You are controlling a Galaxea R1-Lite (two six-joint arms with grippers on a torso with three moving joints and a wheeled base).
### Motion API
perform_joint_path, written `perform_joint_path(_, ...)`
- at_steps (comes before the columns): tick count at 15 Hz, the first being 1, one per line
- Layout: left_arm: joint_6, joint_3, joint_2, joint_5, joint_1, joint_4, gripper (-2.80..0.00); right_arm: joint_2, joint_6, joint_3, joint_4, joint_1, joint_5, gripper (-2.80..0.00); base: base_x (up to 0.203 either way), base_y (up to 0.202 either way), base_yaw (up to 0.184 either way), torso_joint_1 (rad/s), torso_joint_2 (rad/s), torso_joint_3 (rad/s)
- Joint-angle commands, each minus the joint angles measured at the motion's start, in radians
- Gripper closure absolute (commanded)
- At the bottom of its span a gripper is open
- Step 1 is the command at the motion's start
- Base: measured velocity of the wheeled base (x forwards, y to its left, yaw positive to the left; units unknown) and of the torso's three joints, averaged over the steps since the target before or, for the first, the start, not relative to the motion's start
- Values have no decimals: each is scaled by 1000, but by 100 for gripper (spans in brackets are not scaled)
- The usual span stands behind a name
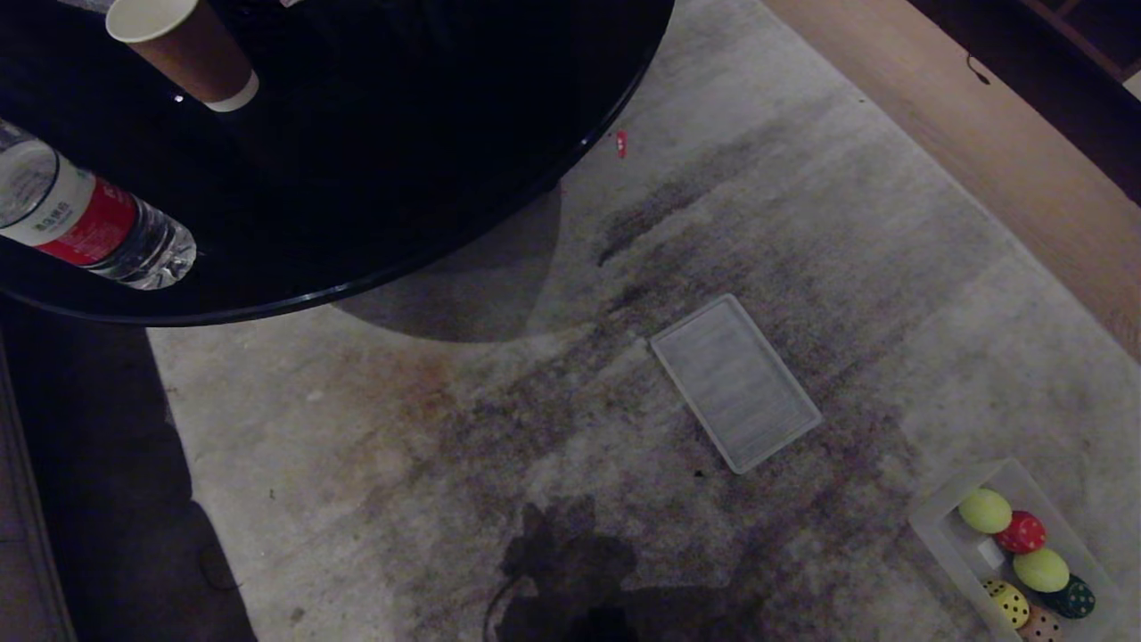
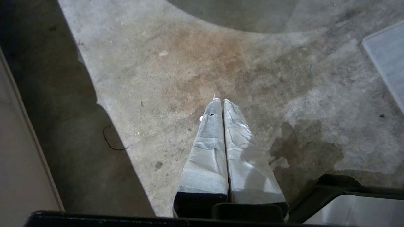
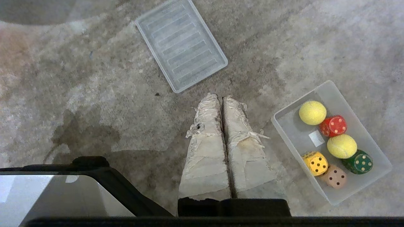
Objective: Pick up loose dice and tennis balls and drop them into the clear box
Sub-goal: Close the lid
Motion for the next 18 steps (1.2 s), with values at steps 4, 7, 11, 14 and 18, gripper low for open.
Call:
perform_joint_path(4,-1,2,2,1,0,0,0,1,0,0,-1,-1,0,0,0,0,0,2,3,-175)
perform_joint_path(7,-1,2,2,1,0,0,0,1,1,0,-1,0,0,0,0,0,0,4,0,-196)
perform_joint_path(11,-1,2,2,1,0,0,0,1,-1,0,-1,0,0,0,0,0,0,2,1,-201)
perform_joint_path(14,-1,2,2,1,0,0,0,1,1,0,-1,0,0,0,0,0,0,1,1,-199)
perform_joint_path(18,-1,2,2,1,0,-1,0,1,-2,0,-1,0,0,0,0,0,0,1,5,-203)
